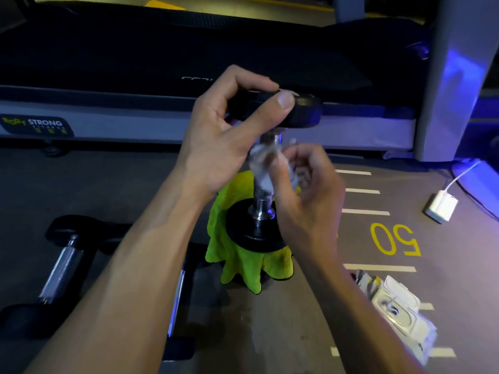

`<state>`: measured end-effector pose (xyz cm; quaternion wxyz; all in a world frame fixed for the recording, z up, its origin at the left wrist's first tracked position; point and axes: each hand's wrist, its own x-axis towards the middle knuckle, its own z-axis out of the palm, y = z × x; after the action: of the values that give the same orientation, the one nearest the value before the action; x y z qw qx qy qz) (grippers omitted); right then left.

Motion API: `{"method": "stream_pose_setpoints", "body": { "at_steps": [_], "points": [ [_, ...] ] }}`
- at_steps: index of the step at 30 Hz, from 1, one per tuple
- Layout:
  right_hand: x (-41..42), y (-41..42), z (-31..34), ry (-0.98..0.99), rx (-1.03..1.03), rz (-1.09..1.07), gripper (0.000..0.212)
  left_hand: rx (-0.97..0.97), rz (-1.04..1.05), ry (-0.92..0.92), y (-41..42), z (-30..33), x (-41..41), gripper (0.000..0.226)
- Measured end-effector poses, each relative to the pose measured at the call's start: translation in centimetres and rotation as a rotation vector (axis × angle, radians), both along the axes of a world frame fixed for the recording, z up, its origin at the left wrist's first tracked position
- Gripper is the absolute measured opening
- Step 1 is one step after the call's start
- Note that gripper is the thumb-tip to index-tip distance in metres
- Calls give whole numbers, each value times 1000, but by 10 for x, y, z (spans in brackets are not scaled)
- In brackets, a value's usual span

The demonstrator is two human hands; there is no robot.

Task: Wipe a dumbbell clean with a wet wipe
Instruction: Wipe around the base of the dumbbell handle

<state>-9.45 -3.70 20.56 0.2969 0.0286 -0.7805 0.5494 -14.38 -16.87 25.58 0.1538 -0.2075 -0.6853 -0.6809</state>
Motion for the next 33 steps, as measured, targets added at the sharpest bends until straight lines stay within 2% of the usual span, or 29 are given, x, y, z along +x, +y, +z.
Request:
{"method": "stream_pose_setpoints", "body": {
  "at_steps": [4, 10, 15, 18, 22, 23, 25, 29, 33],
  "points": [
    [26, 10, -26, -195, 31, 107, 14, 11, -1, -4, 0, -1, -1, 13],
    [-8, 7, 7, -25, -15, 58, 8, -4, 14, -17, 1, -2, -2, 14],
    [15, 18, -20, -202, -2, 94, 8, 2, 38, -13, 0, -3, 0, 15],
    [29, 21, -26, -221, 221, 47, 15, 2, 33, -16, 3, -1, 3, 17],
    [27, -7, -16, -46, 735, -116, 18, -36, 69, 21, 12, 1, 7, 23],
    [27, -14, -15, -38, 808, -164, 19, -38, 74, 23, 12, 1, 7, 23],
    [27, -13, -19, -48, 772, -153, 18, -41, 74, 21, 9, 2, 7, 22],
    [37, 16, -27, -232, 378, 90, 12, -25, 41, 39, -2, -1, 10, 20],
    [30, 34, -32, -304, 292, 164, 12, -27, -15, 30, -6, -2, 12, 21]
  ]
}}
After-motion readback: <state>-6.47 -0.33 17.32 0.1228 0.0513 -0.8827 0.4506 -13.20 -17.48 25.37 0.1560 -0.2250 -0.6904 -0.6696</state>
